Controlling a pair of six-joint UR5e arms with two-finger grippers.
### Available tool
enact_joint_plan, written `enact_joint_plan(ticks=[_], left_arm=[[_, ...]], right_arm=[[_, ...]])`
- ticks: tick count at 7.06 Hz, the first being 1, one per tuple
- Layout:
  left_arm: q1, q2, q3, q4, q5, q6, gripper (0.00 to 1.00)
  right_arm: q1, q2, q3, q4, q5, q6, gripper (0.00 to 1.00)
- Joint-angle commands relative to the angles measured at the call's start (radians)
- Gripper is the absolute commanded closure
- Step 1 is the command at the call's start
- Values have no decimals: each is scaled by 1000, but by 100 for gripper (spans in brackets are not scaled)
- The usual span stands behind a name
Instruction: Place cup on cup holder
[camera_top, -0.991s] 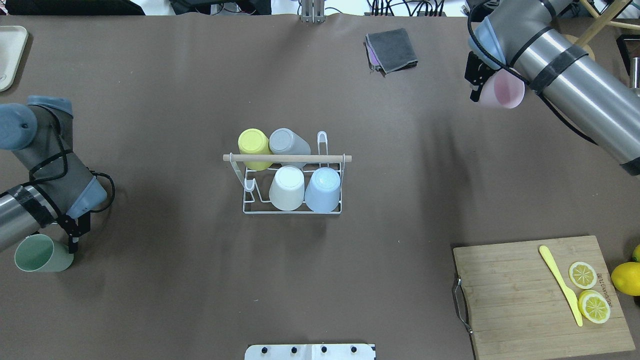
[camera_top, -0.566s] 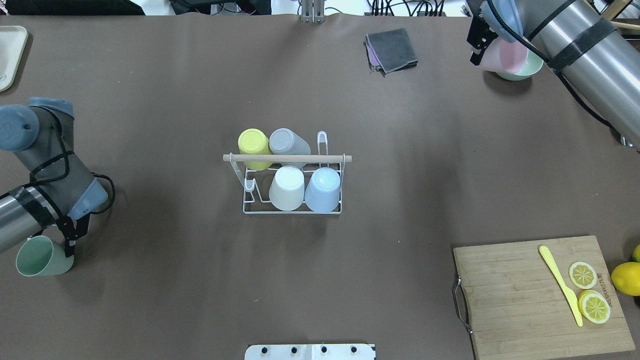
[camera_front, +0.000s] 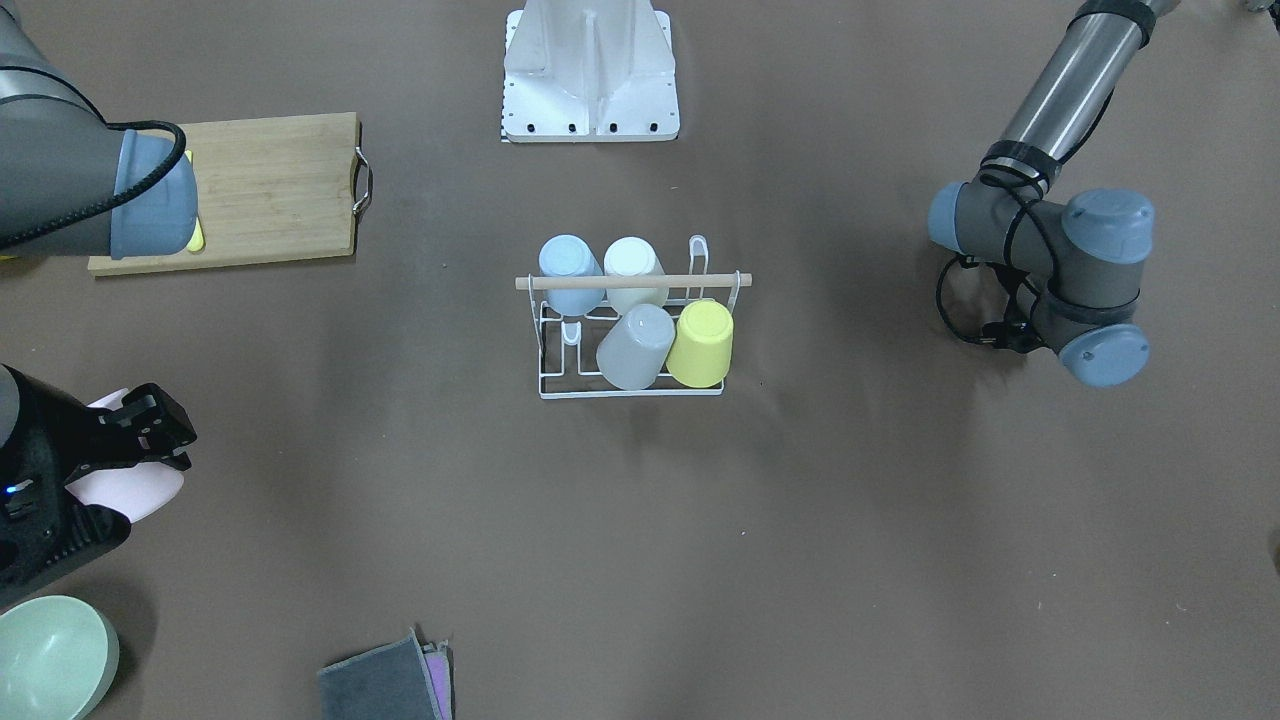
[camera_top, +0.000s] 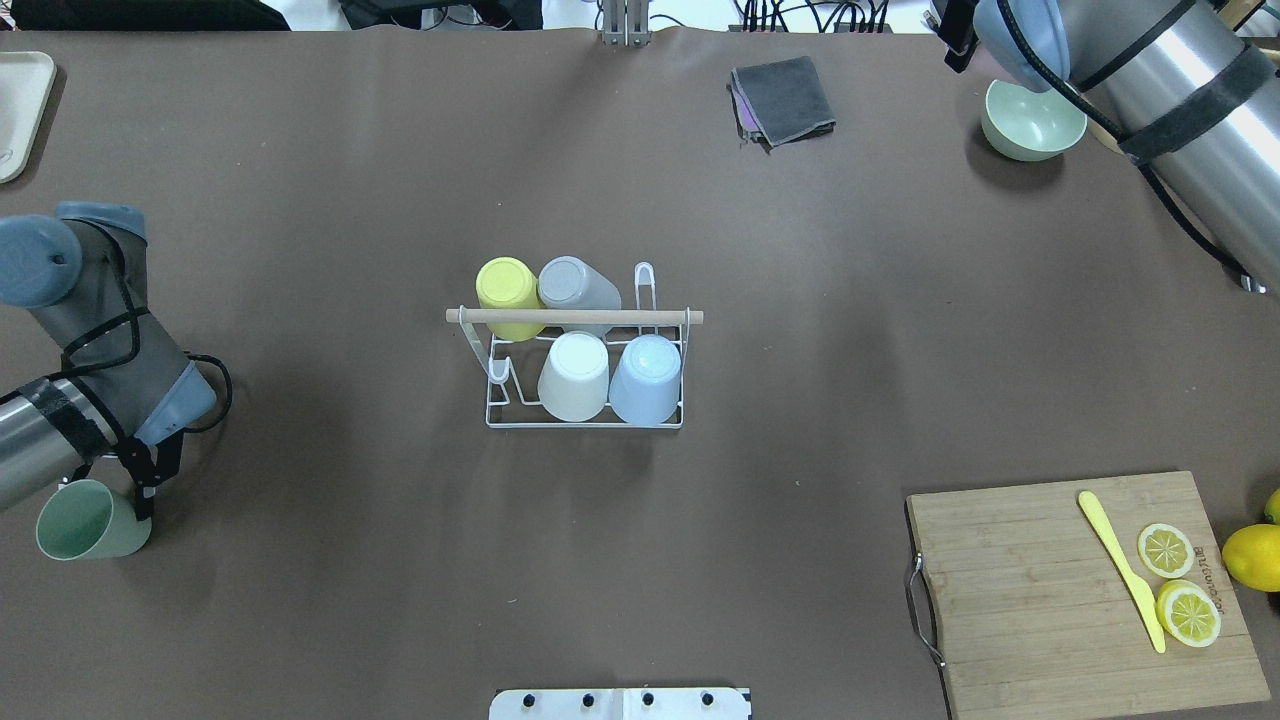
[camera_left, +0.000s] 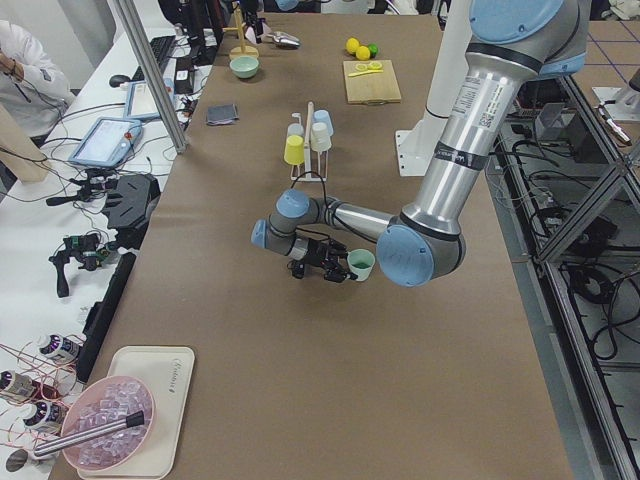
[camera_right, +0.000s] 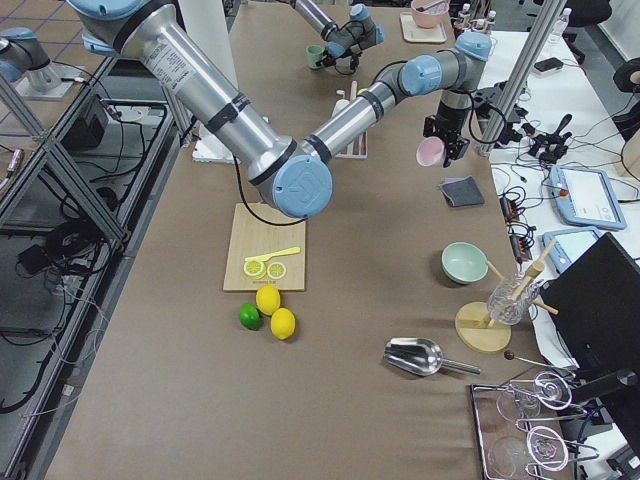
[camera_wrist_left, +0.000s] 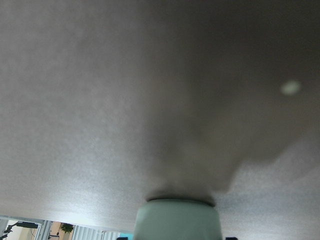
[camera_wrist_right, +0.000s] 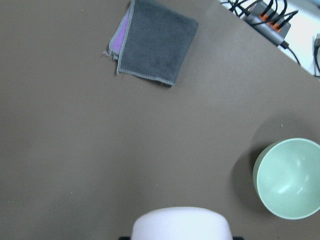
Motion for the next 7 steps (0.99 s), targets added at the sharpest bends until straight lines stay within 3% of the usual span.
enact_joint_plan(ticks=[1,4,5,7], left_arm=[[-6,0,-3,2,-3,0,75],[-18,-1,-4,12,-8,29,86],[-27,-4,-6,35,-15,43,98],[-47,-7,-15,48,-23,43,100]], right_arm=[[-47,-89,105,253,-103,88,100],[-130,-192,204,628,-232,353,100],[-170,-215,206,785,-272,459,100],[-280,-253,204,1043,-422,637,100]])
